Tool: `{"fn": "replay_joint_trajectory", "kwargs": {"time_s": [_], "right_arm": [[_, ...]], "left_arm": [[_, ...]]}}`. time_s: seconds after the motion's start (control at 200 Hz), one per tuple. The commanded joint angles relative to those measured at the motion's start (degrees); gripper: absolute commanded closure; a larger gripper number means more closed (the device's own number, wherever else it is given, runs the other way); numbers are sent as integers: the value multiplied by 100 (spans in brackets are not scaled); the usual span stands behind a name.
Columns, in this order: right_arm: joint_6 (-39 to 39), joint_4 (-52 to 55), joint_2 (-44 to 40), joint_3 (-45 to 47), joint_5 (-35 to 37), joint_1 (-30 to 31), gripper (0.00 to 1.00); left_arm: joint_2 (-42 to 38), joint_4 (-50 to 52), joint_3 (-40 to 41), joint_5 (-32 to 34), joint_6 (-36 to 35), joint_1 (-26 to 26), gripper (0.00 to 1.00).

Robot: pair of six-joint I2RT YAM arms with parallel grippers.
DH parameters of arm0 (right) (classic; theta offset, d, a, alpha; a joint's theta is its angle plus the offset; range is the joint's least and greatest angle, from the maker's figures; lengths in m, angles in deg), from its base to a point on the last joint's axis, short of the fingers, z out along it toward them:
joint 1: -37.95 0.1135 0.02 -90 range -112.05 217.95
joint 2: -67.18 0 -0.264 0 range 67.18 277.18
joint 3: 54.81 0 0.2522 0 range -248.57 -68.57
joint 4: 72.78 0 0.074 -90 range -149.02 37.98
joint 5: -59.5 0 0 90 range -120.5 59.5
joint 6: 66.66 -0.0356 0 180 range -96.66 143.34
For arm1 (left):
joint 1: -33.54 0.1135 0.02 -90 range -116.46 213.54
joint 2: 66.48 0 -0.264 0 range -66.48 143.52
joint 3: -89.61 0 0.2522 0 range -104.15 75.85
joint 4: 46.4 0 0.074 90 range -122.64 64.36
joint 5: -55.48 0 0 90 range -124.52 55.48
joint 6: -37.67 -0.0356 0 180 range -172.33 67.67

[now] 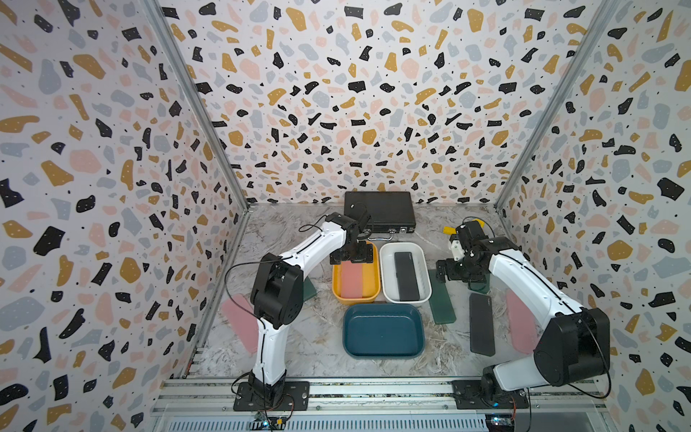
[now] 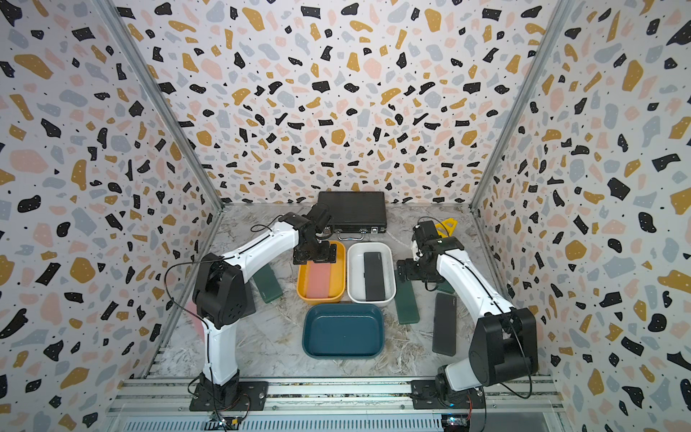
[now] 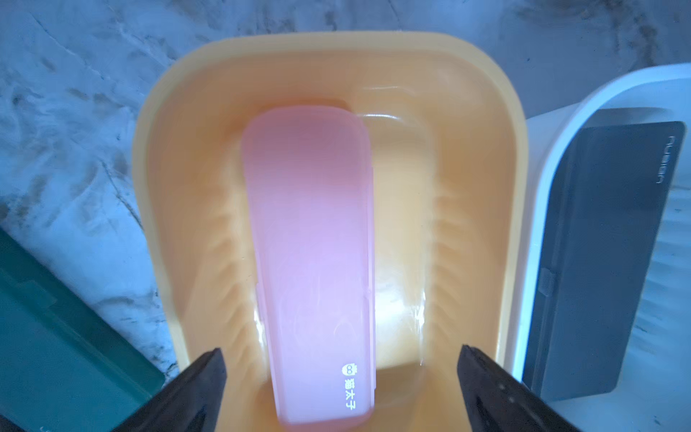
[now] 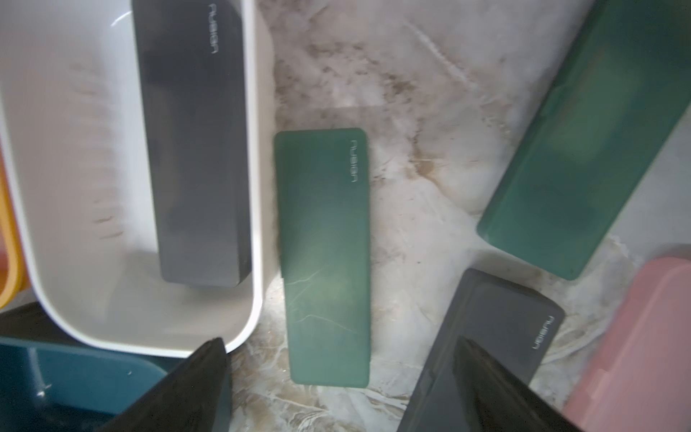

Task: Place the pencil cases by color into the storage box
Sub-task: Place the pencil case at the storage box, then pick up the pencil case from the center of the board.

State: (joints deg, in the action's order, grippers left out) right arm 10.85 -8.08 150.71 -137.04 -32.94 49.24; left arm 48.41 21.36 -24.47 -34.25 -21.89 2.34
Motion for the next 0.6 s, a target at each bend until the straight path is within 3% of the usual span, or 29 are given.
{"fn": "replay_joint_trajectory", "kwargs": {"time_s": [0.0,0.22,0.596], "right_arm": [[323,174,160,-264,244,-362,1],[339,-211,630,-382,149,-995,1],[383,-549,1455,-855,570,-1371,1]], "left_arm": [[-439,-278,214,-146,-205,-9,0],[-1158,-679,797,-192,-233,-9,0],[-1727,-1017,1445,-213,-218,-9,0]]}}
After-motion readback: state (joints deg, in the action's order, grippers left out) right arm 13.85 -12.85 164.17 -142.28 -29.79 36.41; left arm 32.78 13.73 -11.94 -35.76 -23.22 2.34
